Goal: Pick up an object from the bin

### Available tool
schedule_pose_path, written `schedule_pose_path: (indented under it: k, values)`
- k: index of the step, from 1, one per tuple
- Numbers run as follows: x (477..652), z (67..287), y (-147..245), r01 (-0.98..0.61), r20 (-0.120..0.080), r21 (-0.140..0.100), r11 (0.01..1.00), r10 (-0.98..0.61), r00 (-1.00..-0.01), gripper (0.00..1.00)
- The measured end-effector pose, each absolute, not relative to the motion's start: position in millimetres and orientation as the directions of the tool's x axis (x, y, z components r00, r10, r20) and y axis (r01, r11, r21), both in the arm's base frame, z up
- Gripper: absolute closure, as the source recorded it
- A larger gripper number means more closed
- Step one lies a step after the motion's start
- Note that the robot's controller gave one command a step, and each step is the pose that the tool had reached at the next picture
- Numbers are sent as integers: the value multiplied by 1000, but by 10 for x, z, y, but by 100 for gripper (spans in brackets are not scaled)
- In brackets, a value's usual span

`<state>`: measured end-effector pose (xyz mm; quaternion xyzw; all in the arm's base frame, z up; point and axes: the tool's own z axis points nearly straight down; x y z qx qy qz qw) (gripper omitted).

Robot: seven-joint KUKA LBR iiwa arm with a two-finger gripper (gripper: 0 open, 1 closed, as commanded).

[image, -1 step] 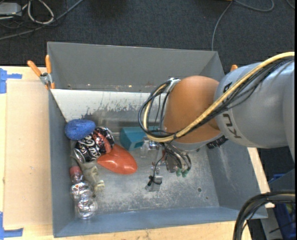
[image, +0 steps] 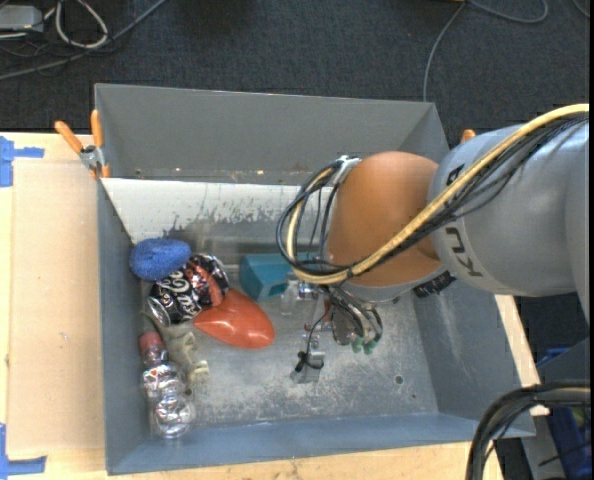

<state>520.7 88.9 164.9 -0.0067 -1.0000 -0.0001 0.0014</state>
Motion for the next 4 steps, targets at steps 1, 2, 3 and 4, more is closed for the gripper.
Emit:
schedule_pose_path:
  k: [1, 2, 3, 4]
  values:
    - [5450, 1282, 1564, -56, 4, 0, 998, -56, -998, 100]
    - [5451, 1282, 1563, -56, 4, 0, 998, -56, -998, 100]
    - [5750, 903, 1702, -70, 2, 1, 998, -70, -998, 100]
    - [5936, 756, 1723, -6, 8, 1, 1000, -6, -1000, 100]
